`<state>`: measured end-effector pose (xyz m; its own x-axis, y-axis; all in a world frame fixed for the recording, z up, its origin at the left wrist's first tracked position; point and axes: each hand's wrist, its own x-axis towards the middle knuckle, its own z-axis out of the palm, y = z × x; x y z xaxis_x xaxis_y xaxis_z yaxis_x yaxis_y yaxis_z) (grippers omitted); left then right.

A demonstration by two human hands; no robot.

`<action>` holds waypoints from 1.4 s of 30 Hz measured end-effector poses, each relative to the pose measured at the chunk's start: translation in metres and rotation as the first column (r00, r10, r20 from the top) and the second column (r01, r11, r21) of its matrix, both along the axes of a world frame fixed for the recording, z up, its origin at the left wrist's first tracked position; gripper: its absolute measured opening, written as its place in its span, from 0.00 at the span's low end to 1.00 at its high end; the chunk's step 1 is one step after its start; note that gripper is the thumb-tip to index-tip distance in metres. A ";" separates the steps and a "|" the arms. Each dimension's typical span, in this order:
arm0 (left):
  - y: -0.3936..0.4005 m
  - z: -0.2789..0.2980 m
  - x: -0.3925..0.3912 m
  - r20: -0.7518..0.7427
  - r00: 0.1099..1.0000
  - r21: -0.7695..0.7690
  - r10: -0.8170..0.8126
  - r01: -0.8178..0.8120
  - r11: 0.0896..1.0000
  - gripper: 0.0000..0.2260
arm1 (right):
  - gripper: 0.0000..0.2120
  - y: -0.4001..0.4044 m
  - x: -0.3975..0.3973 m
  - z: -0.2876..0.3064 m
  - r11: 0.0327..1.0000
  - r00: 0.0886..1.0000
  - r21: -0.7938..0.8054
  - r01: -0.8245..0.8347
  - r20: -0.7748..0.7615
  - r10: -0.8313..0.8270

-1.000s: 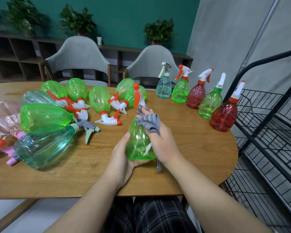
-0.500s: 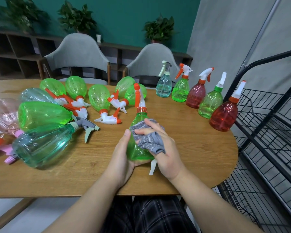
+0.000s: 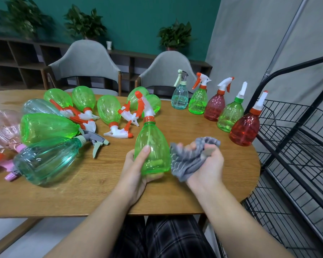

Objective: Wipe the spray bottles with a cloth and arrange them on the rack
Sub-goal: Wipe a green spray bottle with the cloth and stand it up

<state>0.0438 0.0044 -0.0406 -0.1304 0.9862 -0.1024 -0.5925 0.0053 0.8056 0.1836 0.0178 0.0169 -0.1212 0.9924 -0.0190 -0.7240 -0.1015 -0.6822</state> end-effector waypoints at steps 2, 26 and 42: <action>-0.002 0.001 -0.001 0.032 0.999 0.001 -0.020 0.020 1.000 0.36 | 0.16 0.011 0.003 0.014 0.984 0.995 -0.167 0.055 -0.074 -0.068; -0.007 0.008 0.000 0.095 0.989 0.091 -0.116 0.107 0.990 0.29 | 0.22 0.005 -0.024 -0.018 0.739 0.485 0.593 -0.321 0.772 -0.410; -0.003 0.003 0.000 0.045 0.999 0.089 0.018 -0.022 0.996 0.23 | 0.12 -0.013 -0.003 0.000 0.948 0.935 0.264 -0.176 0.346 0.077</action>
<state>0.0437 0.0018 -0.0380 -0.1473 0.9889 -0.0199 -0.6269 -0.0778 0.7752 0.1810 0.0051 0.0170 -0.2822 0.9376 0.2033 -0.4494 0.0580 -0.8914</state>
